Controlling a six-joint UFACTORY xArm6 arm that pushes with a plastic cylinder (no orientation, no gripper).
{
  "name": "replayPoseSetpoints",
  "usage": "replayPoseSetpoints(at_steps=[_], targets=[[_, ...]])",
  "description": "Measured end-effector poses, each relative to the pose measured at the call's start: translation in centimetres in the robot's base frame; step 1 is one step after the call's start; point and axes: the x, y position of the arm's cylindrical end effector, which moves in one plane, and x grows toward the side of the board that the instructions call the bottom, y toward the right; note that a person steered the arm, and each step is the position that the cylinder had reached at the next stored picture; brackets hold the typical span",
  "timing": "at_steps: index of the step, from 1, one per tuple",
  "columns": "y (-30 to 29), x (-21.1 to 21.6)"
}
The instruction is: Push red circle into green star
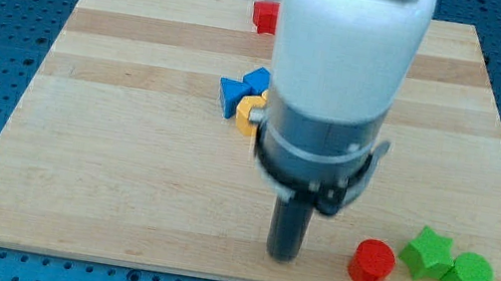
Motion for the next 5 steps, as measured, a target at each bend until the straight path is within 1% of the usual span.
replayPoseSetpoints(at_steps=[1, 2, 3, 5], targets=[[0.3, 0.9], [4.0, 1.0], [6.2, 0.9], [8.3, 0.2]])
